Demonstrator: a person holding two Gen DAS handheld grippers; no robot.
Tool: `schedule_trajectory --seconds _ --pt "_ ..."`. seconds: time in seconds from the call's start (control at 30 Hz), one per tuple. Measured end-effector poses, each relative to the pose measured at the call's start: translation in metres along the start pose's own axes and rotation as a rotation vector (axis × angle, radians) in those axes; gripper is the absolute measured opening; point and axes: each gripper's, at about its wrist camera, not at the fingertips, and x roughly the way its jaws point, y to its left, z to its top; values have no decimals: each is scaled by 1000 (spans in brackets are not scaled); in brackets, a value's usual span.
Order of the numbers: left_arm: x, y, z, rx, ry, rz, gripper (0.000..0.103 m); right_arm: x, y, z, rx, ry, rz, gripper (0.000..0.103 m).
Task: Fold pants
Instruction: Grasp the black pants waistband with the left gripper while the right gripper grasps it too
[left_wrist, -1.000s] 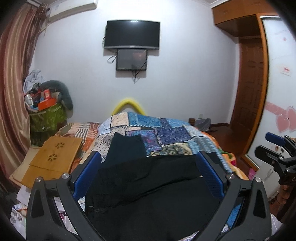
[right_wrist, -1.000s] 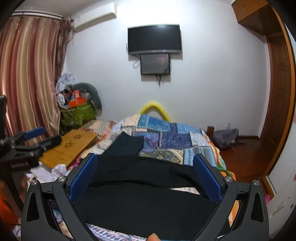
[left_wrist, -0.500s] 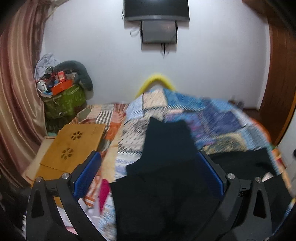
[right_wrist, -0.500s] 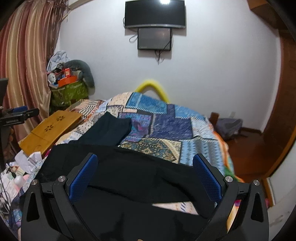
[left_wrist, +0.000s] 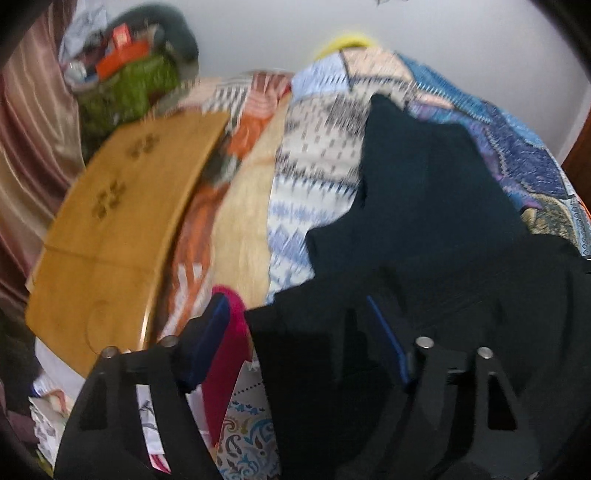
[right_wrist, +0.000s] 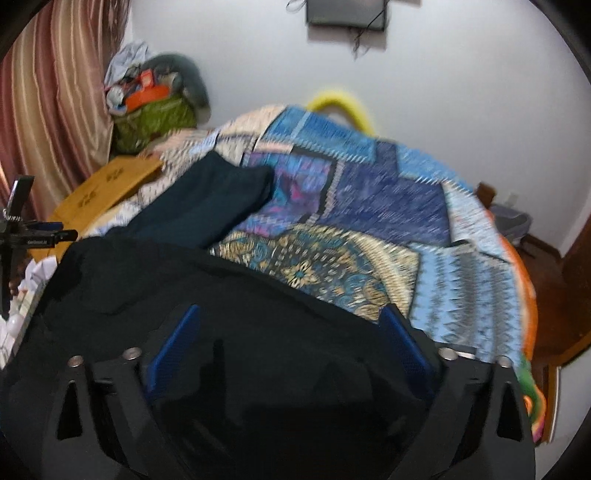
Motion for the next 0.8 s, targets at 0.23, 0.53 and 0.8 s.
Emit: schedule_trajectory --seconds 0.23,0.53,0.8 --pt "32 13 -4 -53 93 -81 60 46 -2 3 -54 106 42 85" --pt "37 12 -1 -87 143 -84 49 71 -6 8 -82 140 37 78" --pt "26 20 -6 -115 145 -88 49 71 -1 9 -89 134 37 50"
